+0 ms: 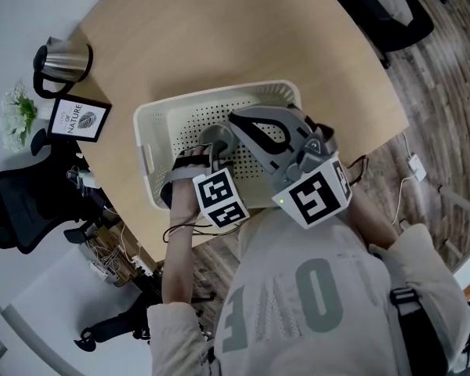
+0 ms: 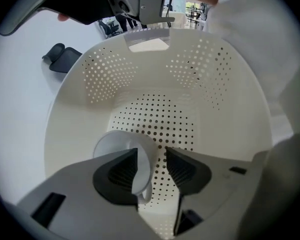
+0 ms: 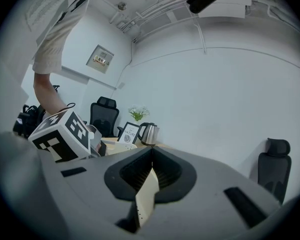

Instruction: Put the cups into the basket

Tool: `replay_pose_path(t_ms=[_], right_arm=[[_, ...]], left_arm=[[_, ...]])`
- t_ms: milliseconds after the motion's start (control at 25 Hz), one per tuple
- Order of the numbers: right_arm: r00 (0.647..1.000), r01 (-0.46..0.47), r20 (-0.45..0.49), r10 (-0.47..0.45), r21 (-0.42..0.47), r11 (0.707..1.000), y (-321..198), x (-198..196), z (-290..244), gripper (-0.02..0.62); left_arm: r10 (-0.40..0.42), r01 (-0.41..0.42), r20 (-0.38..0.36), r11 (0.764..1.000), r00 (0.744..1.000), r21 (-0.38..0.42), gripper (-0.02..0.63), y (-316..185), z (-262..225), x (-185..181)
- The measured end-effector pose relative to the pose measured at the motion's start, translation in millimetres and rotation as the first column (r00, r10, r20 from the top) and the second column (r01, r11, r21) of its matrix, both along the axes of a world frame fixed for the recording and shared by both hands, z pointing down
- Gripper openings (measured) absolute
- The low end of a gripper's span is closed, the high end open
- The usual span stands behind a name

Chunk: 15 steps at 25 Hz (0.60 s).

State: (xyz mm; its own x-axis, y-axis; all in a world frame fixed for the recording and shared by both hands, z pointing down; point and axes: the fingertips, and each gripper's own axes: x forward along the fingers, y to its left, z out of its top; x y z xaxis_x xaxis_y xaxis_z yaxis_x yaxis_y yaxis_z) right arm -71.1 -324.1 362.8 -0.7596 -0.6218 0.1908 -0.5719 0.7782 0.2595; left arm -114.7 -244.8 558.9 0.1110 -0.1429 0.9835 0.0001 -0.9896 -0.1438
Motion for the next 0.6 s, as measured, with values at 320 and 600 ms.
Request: replay_pose_path(t_ms=[320, 600], right_arm=[[1.000, -0.014, 0.013, 0.013, 0.040, 0.999, 7, 9, -17, -0.002], [1.000, -0.007, 0.001, 0.007, 0.060, 0.998, 25, 13, -28, -0.002]], left_arm=[[-0.057, 0.062, -0.034, 0.987, 0.998, 0.150, 0.184, -6, -49, -5], [-0.242, 0.355, -0.366, 0.890, 0.899, 0.284, 0.181, -13, -131, 2]])
